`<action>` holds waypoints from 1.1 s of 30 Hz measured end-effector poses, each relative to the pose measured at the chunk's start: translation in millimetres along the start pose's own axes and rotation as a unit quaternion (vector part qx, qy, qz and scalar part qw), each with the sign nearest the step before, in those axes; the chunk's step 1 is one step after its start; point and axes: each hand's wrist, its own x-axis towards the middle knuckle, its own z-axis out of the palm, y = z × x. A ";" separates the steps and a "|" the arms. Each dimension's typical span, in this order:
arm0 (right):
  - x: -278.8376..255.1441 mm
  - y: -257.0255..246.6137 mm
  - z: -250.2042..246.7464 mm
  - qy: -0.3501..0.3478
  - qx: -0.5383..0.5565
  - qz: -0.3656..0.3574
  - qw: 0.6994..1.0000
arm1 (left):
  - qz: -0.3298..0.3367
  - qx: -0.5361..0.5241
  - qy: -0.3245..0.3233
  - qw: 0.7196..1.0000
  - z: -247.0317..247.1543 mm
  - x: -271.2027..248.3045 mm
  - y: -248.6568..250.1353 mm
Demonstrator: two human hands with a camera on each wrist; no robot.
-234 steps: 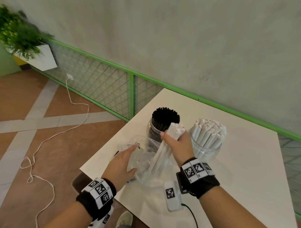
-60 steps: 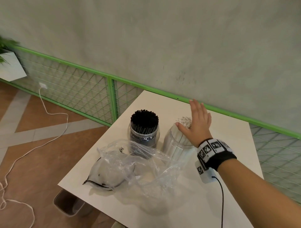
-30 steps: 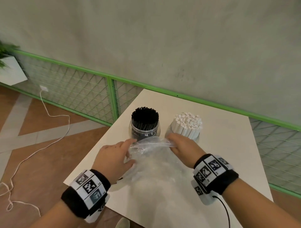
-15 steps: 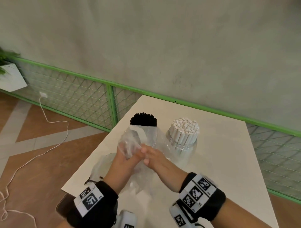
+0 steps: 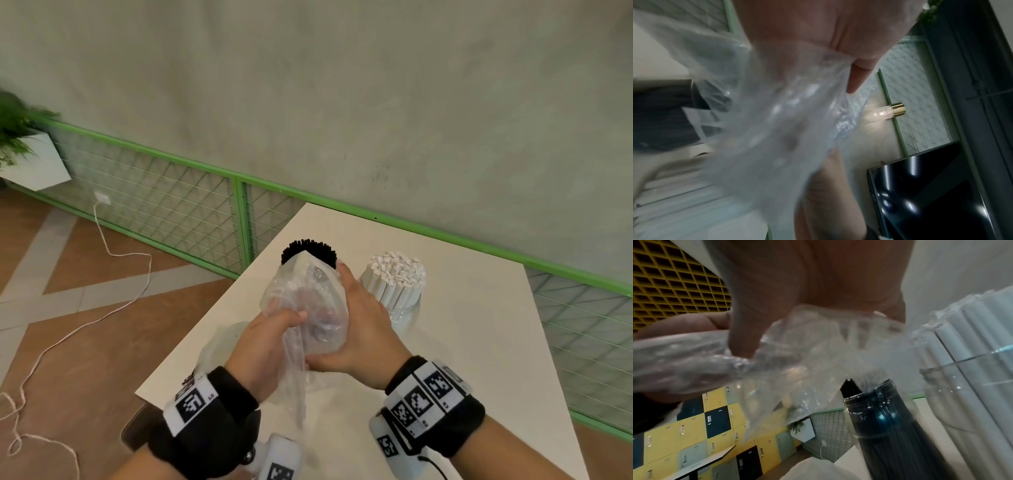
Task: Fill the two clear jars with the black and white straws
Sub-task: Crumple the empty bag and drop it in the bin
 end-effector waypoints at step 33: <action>-5.4 9.7 -2.2 -0.005 0.082 -0.165 0.983 | 0.116 0.193 0.019 0.974 -16.2 38.2 -23.3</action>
